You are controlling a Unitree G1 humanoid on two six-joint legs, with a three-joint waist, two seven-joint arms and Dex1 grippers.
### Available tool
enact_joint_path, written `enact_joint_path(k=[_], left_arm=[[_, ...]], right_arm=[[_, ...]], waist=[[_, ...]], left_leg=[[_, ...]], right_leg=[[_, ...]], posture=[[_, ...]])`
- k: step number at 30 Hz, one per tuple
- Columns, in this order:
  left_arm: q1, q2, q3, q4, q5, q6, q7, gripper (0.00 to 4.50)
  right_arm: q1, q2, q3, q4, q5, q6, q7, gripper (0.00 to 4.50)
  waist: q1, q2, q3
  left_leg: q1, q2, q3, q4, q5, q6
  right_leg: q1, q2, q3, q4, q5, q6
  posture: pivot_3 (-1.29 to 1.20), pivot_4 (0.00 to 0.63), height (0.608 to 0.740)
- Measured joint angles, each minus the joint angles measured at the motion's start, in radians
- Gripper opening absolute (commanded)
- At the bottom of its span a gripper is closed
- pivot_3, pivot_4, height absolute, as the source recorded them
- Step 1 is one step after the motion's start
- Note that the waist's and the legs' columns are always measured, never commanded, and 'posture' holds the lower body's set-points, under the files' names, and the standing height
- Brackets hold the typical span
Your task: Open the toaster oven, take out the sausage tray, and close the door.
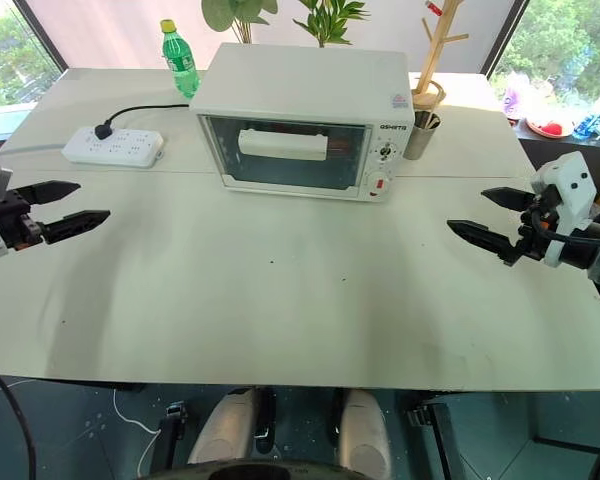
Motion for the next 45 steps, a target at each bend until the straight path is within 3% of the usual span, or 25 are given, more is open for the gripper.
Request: enact_joint_path(k=[20, 28, 34, 45], left_arm=[[0.006, -0.007, 0.036, -0.095, -0.083, 0.101, 0.027, 4.4], [-0.167, -0.062, -0.092, -0.181, -0.146, 0.149, -0.009, 4.4], [-0.331, -0.106, -0.235, -0.172, -0.142, 0.147, -0.088, 4.4], [-0.371, -0.146, -0.284, -0.162, -0.127, 0.146, -0.111, 4.4]], right_arm=[[-0.04, 0.019, 0.016, -0.029, 0.037, 0.055, -0.009, 4.5], [-0.233, 0.109, 0.173, -0.116, 0.083, 0.131, -0.042, 4.5], [-0.393, 0.247, 0.349, -0.069, 0.03, 0.107, -0.054, 4.5], [-0.525, 0.407, 0.479, 0.13, -0.107, 0.006, -0.072, 4.5]], waist=[[0.002, 0.0, 0.0], [0.0, 0.0, 0.0], [-0.001, -0.001, 0.0], [-0.025, -0.001, 0.0]], left_leg=[[0.0, 0.0, 0.0, 0.0, 0.0, 0.0], [0.0, -0.002, 0.0, 0.0, 0.0, 0.0], [-0.001, -0.004, 0.0, 0.001, 0.0, -0.001], [-0.001, -0.004, -0.001, 0.001, 0.001, -0.001]], right_leg=[[0.0, 0.0, 0.0, 0.0, 0.0, 0.0], [0.0, 0.0, 0.0, 0.001, 0.0, 0.0], [0.0, 0.0, 0.0, 0.001, 0.0, 0.0], [0.0, 0.0, 0.0, 0.001, 0.0, 0.0]], posture=[[0.0, 0.15, 0.717], [0.0, 0.15, 0.717], [0.0, 0.15, 0.717], [0.0, 0.15, 0.717]])
